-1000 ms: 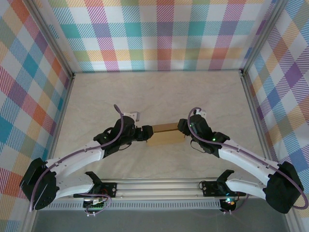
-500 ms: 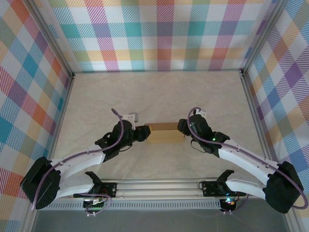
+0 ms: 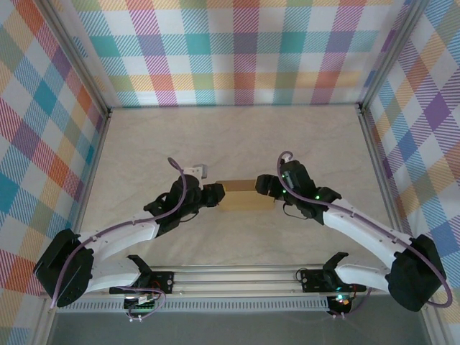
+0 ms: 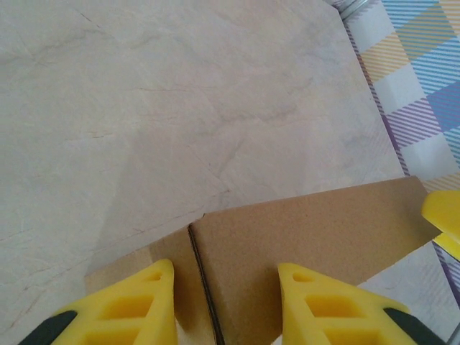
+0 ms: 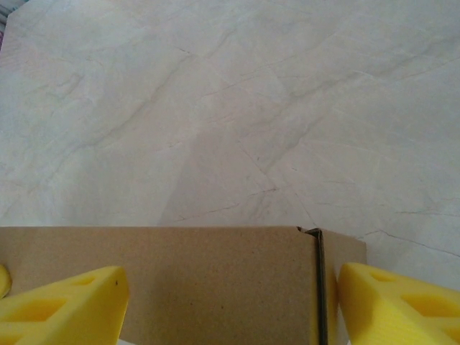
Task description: Fold the paper box
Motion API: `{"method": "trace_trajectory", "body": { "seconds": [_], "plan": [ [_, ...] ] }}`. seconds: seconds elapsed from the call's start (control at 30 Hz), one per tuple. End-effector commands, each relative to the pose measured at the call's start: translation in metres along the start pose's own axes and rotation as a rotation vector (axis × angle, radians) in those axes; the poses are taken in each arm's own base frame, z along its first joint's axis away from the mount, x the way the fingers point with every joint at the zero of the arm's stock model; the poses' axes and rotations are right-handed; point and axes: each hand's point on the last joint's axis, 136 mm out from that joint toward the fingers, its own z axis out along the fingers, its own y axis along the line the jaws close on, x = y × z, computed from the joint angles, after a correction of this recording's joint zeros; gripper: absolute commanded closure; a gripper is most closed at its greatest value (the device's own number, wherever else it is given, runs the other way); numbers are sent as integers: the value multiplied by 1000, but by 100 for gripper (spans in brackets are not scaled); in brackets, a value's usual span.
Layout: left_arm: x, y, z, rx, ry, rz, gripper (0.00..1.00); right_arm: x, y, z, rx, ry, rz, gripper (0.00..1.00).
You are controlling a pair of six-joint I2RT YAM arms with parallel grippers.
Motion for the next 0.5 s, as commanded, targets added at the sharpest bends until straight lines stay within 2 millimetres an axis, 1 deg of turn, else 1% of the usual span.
{"method": "trace_trajectory", "body": {
  "seconds": [0.0,0.07,0.17,0.23,0.47],
  "plan": [
    [67,66,-1,-232,246,28,68,16,22,2,-97,105,-22,29],
    [67,66,-2,-236,246,29,68,19,15,3,-71,117,-19,35],
    [67,66,-1,-238,248,32,68,21,2,2,-42,136,2,50],
    [68,67,0,-243,252,35,68,21,-5,1,-27,140,16,57],
    [68,67,3,-246,260,43,68,20,-17,-1,-17,150,44,84]
  ]
}}
